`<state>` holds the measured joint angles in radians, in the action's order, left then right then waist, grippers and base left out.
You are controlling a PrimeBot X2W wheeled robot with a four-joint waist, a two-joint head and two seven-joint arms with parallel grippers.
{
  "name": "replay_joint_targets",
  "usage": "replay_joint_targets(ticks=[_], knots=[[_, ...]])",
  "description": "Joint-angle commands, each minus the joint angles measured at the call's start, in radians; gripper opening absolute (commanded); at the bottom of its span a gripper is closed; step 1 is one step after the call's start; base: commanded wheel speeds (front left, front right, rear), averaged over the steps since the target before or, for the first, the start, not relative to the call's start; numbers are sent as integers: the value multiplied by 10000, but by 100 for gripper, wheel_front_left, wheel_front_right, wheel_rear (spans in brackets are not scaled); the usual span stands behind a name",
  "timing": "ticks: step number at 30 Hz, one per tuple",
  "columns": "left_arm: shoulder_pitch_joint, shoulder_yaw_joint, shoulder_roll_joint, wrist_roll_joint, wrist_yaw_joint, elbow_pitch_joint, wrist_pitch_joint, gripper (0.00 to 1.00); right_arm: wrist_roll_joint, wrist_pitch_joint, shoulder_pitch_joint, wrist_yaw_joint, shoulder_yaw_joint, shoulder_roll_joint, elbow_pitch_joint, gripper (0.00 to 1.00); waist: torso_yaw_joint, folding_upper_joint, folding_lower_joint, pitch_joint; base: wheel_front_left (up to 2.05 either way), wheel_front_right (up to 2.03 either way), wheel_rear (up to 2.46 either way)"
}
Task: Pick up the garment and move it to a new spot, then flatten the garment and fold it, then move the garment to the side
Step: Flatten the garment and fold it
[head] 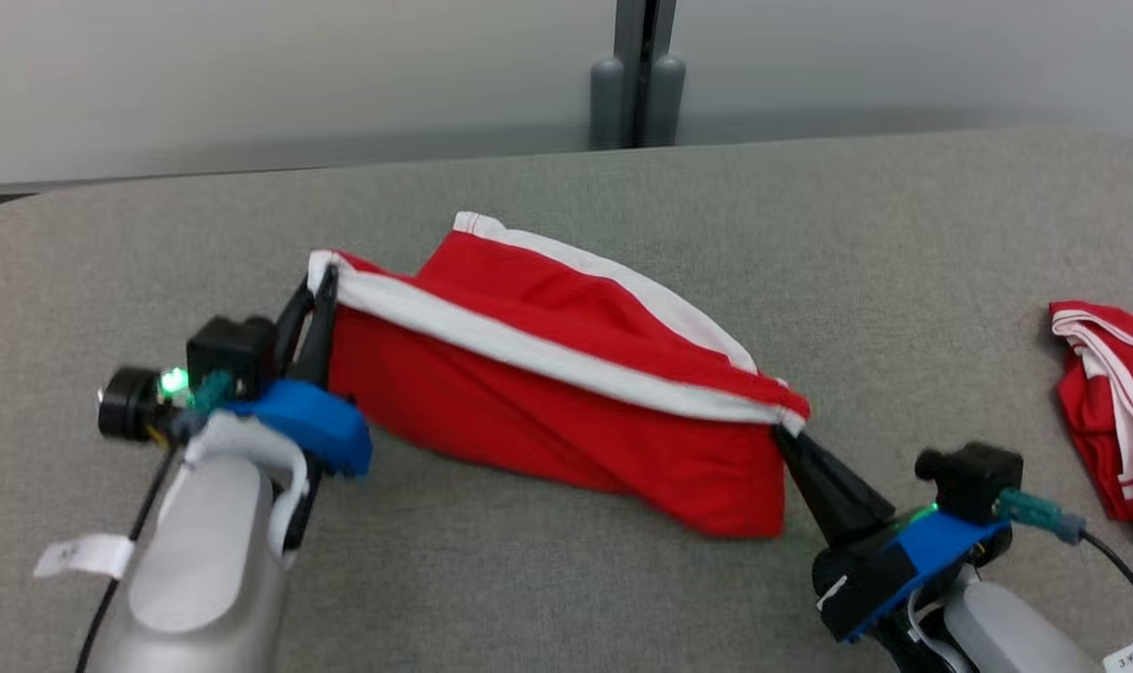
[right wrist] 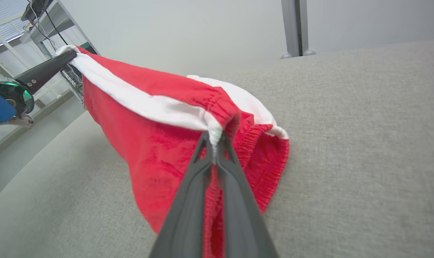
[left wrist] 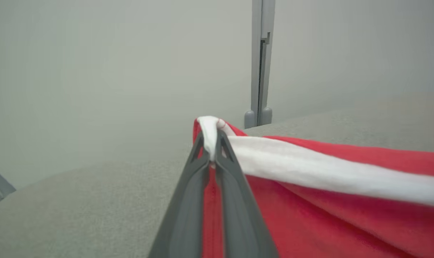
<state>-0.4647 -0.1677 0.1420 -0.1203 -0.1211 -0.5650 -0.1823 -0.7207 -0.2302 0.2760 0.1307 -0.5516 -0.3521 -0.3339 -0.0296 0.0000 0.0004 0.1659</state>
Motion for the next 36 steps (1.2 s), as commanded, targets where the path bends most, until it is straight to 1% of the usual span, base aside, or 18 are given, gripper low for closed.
replay_joint_targets(ticks=[1, 4, 8, 12, 14, 18, 21, 27, 30, 34, 35, 36], knots=[[-586, -167, 125, 21, -42, -294, 173, 0, -268, -13, 384, 0, -93, -27, -139, 0, 14, 0, -4, 272, 0, 0, 0], [-1939, -706, 320, 1, -102, -1141, 594, 0, -856, 57, 1255, 0, -482, -125, -495, 0, -179, 0, -4, 723, 0, 0, 0], [-3246, -1713, 637, -315, -92, -2235, 955, 0, -1654, 38, 2162, 0, -974, -99, -973, 0, -487, 0, -4, 1216, 0, 0, 0], [-4181, -2590, 791, -730, -96, -3063, 1032, 0, -2432, -83, 2781, 0, -1311, 58, -1322, 0, -740, 0, -4, 1604, 0, 0, 0], [-4576, -2923, 862, -906, -97, -3406, 1000, 0, -2656, -116, 3053, 0, -1543, 54, -1448, 0, -841, 0, -4, 1782, 0, 0, 0], [-5141, -3464, 815, -1294, -98, -3909, 801, 0, -2899, -237, 3515, 0, -1979, 26, -1634, 0, -1013, 0, -4, 2055, 0, 0, 0], [-5467, -3780, 841, -1550, -99, -4262, 589, 0, -3041, -298, 3761, 0, -2171, 34, -1802, 0, -1110, 0, -4, 2185, 0, 0, 0], [-5767, -3923, 834, -1917, -99, -4958, 297, 0, -3223, -348, 3923, 0, -2292, 35, -2064, 0, -1209, 0, -4, 2211, 0, 0, 0], [-5810, -3911, 852, -1979, -96, -5386, 87, 0, -3218, -349, 3780, 0, -2149, 68, -2106, 0, -1286, 0, -4, 2106, 0, 0, 0], [-5635, -4169, 720, -2069, -97, -5824, -20, 0, -3145, -352, 3475, 0, -2104, 138, -2106, 0, -1324, 0, -4, 1944, 0, 0, 0], [-5584, -4209, 677, -2095, -98, -5906, -55, 10, -3118, -353, 3445, 0, -2086, 158, -2134, 18, -1322, 0, -4, 1903, 0, 0, 0], [-5573, -4217, 646, -2160, -98, -5953, -132, 65, -3042, -353, 3452, 0, -2007, 160, -2191, 77, -1321, 0, -4, 1872, 0, 0, 0]])
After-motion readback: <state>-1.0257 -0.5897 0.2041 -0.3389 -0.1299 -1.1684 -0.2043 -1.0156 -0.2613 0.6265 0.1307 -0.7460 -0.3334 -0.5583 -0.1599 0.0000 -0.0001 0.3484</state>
